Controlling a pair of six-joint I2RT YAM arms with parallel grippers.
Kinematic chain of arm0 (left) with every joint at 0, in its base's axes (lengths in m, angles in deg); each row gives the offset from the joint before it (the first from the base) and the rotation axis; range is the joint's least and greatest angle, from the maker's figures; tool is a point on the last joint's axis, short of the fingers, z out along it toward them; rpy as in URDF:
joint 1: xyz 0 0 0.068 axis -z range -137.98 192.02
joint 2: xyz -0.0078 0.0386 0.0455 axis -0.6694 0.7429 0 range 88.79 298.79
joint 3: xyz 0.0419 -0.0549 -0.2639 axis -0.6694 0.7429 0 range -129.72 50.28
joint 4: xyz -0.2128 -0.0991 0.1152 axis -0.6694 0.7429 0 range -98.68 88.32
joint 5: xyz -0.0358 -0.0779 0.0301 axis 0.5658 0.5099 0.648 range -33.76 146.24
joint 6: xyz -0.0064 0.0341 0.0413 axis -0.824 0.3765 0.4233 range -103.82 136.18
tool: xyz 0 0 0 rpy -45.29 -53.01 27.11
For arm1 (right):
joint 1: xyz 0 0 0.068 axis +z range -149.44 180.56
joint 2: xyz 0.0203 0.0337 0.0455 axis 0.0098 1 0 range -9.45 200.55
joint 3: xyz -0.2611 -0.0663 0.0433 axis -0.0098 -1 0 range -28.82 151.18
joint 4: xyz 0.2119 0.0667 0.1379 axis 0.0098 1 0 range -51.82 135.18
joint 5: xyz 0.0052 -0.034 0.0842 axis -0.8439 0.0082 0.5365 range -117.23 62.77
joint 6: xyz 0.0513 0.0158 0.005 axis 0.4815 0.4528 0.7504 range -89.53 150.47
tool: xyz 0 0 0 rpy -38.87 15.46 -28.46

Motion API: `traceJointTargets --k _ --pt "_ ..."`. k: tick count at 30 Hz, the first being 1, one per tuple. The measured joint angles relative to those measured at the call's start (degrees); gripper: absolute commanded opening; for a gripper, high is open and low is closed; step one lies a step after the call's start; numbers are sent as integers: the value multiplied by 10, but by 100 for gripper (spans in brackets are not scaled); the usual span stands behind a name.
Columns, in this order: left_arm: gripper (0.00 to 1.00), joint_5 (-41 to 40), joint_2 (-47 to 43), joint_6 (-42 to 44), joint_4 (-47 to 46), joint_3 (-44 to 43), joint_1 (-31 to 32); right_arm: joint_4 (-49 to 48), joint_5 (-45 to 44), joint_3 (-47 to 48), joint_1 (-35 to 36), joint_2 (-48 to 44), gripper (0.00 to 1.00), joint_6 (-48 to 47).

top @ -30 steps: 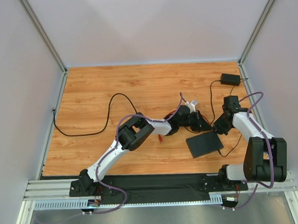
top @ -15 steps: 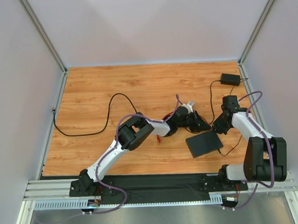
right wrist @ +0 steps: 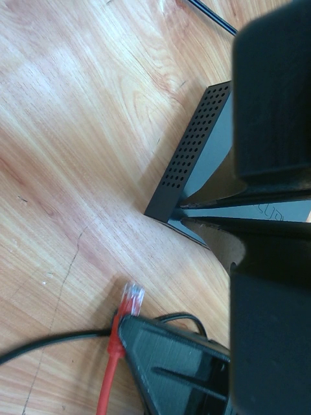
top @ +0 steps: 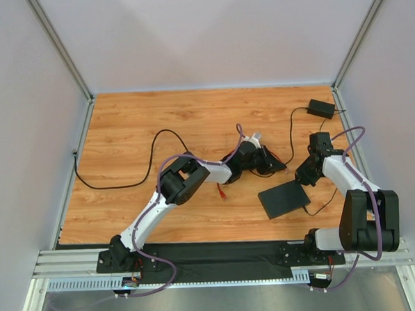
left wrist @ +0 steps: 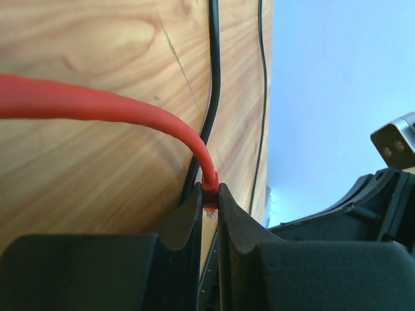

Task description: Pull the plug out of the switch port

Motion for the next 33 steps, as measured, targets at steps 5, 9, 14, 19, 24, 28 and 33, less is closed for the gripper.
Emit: traceJointTargets --k 5,9,14,19,24,28,33 --pt "0 -14 -7 48 20 -7 -2 0 0 0 0 0 11 2" --pt "0 -7 -11 92 51 -21 -2 0 0 0 0 -1 11 2" --pt "0 19 -48 149 97 -21 -2 -1 0 -1 0 -3 12 1" --pt "0 56 -118 214 142 -21 -8 -4 0 -4 0 -7 12 0" --pt "0 95 -195 294 192 -16 -34 -6 3 -4 0 -15 12 -5" --pt "0 92 -254 343 233 29 -85 -1 5 -4 0 -21 12 -15" --pt "19 42 -277 395 322 66 -150 26 4 -3 0 -28 12 -31"
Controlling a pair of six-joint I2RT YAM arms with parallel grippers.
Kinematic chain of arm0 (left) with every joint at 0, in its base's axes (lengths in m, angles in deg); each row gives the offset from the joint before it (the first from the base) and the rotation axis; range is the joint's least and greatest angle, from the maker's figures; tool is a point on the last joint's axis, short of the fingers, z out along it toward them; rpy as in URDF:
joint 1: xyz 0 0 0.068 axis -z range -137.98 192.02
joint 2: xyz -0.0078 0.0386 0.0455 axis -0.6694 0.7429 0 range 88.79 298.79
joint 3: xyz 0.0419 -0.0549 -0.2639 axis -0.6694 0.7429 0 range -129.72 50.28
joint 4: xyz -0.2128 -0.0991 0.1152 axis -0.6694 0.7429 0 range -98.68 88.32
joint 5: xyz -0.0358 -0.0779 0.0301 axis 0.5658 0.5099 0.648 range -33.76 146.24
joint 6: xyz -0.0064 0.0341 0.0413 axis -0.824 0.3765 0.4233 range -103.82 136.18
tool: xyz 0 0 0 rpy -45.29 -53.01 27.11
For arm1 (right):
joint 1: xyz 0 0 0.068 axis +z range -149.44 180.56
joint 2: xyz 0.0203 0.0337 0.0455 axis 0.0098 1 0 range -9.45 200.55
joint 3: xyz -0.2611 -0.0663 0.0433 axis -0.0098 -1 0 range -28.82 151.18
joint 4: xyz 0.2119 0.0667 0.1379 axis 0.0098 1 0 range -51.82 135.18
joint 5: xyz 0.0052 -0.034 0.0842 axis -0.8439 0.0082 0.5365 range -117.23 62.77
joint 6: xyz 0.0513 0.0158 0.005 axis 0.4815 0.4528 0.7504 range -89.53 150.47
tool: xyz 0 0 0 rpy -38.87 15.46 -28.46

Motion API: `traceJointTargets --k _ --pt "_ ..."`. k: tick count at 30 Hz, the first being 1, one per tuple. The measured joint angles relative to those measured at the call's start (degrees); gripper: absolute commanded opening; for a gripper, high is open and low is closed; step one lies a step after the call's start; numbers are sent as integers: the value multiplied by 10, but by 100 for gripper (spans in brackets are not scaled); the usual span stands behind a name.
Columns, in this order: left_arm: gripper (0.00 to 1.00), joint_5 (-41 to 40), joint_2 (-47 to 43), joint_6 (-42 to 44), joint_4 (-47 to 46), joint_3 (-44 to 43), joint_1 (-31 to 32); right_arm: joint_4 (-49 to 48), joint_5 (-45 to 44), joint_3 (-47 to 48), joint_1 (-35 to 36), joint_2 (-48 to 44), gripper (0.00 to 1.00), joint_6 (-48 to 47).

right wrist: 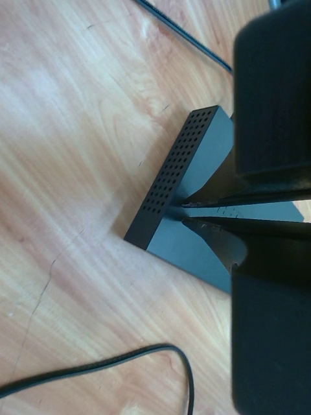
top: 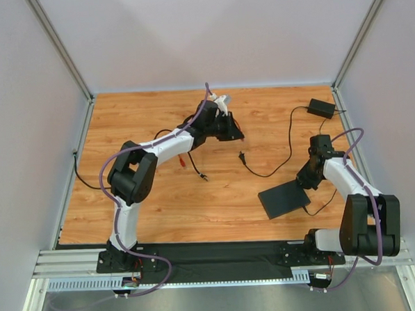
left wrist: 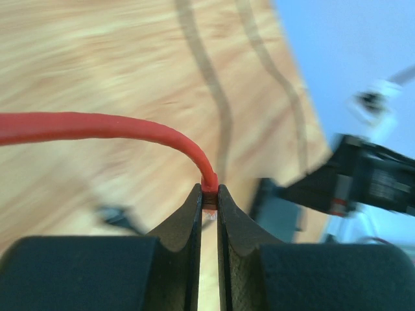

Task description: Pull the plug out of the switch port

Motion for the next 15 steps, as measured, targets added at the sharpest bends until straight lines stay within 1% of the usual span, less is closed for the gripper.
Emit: traceJointTargets --k 1,2,3,6,7,9,11,13,15 --pt "27 -12 0 8 18 2 -8 6 0 0 0 -2 13 -3" --pt "31 -26 0 17 40 5 -15 13 -1 0 0 -3 13 -5" --pt "33 -42 0 24 66 8 -20 20 -2 0 0 -5 13 -8" --pt "36 -63 -1 35 96 15 -26 38 -5 0 0 -9 13 -15" --pt "42 -69 -2 37 103 19 -26 44 -5 0 0 -9 13 -16" --pt "45 -77 -6 42 112 26 -27 54 -5 0 0 -11 14 -19" --pt "49 -85 -16 45 118 40 -27 62 -4 0 0 -15 18 -23" --pt "52 -91 -39 49 118 66 -27 69 -4 0 0 -22 23 -31" --pt "53 -99 -78 56 120 101 -26 75 -1 1 0 -34 26 -35"
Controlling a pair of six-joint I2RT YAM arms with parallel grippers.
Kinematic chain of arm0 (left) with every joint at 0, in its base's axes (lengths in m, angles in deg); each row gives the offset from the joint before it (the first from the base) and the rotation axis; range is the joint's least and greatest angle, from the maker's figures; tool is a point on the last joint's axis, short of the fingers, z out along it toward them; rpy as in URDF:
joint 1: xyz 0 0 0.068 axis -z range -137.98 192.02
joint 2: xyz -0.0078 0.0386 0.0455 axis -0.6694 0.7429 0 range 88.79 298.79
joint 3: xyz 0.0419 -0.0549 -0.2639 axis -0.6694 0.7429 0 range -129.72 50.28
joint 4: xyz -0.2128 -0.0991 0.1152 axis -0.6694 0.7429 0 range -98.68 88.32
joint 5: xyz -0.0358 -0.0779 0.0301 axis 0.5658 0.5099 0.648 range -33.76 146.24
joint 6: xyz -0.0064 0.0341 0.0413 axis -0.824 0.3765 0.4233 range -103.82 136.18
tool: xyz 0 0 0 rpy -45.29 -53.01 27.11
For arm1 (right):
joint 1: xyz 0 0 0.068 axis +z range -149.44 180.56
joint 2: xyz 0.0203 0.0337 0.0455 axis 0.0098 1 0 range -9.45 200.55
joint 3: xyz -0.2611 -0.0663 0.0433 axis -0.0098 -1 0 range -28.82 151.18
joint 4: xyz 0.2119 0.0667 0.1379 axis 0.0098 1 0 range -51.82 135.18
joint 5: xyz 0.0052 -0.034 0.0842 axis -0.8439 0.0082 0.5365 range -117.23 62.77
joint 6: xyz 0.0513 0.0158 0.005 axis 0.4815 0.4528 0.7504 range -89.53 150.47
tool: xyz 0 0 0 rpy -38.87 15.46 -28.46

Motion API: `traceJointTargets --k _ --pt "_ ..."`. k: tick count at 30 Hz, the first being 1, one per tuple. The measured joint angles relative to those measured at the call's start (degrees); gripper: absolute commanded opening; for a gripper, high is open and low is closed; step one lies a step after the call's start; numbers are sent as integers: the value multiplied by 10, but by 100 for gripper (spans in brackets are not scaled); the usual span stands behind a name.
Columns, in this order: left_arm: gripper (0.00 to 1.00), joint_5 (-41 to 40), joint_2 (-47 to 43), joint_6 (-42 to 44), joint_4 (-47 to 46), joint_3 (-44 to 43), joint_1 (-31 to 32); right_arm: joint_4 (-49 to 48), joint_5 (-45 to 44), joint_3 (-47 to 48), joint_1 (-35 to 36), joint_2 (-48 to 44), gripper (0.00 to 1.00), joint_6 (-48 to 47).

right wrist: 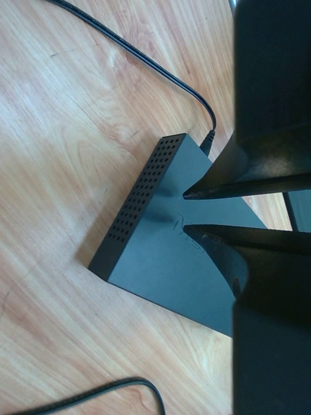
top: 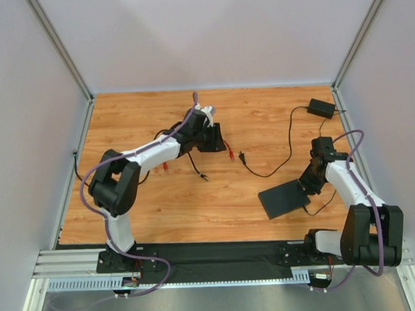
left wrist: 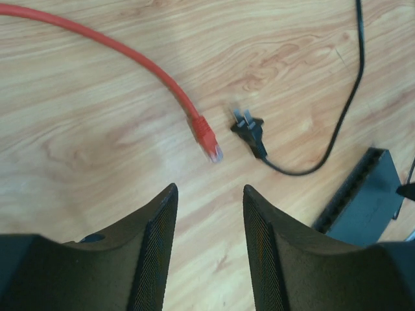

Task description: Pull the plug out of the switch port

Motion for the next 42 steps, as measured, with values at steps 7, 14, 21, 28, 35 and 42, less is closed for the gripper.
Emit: traceJointTargets --k 7,14,21,28,35,42 --pt "51 -8 -163 22 20 52 38 2 33 11 0 -31 31 -4" --pt "50 -3 -230 -27 -27 180 209 -2 49 7 0 -50 49 -5" --pt "50 -21 -154 -125 -85 250 318 -8 74 -25 0 -94 64 7" --pt "49 -25 -81 -178 -151 206 337 -23 128 -104 0 -139 65 45" --pt "47 -16 -13 -192 -163 137 329 -14 120 -136 -1 -208 61 77" --pt "46 6 23 -203 -177 124 304 5 97 -137 -14 -226 60 79"
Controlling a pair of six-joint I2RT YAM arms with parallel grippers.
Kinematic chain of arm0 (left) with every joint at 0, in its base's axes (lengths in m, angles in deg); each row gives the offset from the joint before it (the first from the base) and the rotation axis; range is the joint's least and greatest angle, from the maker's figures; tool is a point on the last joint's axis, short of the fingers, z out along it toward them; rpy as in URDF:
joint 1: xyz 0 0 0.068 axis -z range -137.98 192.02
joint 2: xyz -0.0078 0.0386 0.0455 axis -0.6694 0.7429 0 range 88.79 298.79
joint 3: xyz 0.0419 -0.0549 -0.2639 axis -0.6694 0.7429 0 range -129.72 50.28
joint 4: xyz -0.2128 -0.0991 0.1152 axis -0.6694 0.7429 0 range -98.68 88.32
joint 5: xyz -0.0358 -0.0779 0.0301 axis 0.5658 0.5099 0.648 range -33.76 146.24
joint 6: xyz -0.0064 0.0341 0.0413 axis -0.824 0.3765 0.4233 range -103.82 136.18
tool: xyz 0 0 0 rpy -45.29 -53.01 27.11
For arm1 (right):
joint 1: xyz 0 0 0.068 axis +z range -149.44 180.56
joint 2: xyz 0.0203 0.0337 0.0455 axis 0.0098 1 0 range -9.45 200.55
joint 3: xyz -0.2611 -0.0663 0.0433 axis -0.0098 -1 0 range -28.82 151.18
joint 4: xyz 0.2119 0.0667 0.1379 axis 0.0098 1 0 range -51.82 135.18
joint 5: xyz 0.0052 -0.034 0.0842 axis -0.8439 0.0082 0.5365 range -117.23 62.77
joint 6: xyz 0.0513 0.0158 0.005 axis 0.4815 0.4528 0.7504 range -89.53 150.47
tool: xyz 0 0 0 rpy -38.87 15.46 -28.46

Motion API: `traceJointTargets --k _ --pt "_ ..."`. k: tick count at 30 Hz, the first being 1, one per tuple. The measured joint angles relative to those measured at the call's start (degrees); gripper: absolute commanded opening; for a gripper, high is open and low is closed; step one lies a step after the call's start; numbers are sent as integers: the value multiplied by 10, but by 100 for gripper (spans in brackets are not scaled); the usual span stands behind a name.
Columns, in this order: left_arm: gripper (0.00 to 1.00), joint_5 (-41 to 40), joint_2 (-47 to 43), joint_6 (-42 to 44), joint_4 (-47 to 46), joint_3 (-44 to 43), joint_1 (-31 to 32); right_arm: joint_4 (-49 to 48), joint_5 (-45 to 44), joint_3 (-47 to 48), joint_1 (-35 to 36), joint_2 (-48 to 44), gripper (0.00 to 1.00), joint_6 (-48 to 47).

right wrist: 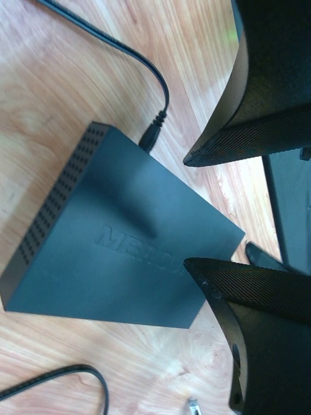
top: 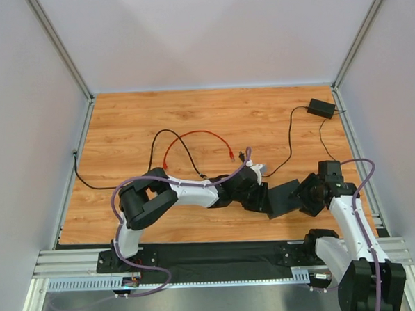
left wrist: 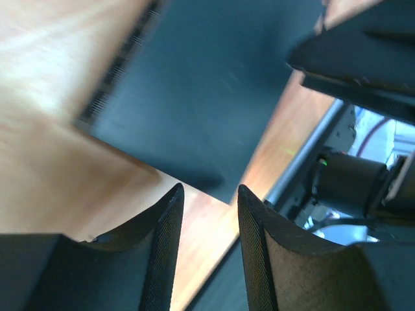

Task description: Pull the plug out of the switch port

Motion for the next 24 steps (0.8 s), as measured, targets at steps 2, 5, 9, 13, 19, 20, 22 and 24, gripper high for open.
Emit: traceJointTargets --k 2,5,9,13,19,20,22,24 --pt "44 10 12 -1 -5 -2 -11 -2 -2 -8 -8 -4 60 0" --pt "43 30 32 -3 -6 -14 -26 -5 -2 -24 -18 0 60 0" --pt "43 40 54 3 -4 -45 -37 -19 1 -37 -27 10 60 2" --pt "43 47 68 13 10 -72 -46 -51 3 -41 -28 11 60 2" --pt "43 54 74 38 31 -100 -68 -87 16 -41 -30 26 59 -5" --pt "43 54 74 44 37 -104 -73 -88 18 -41 -30 30 60 -9" --pt "43 52 74 57 48 -114 -82 -89 24 -37 -30 39 60 -21" --pt "43 52 74 69 57 -125 -91 -91 33 -33 -30 50 60 -31"
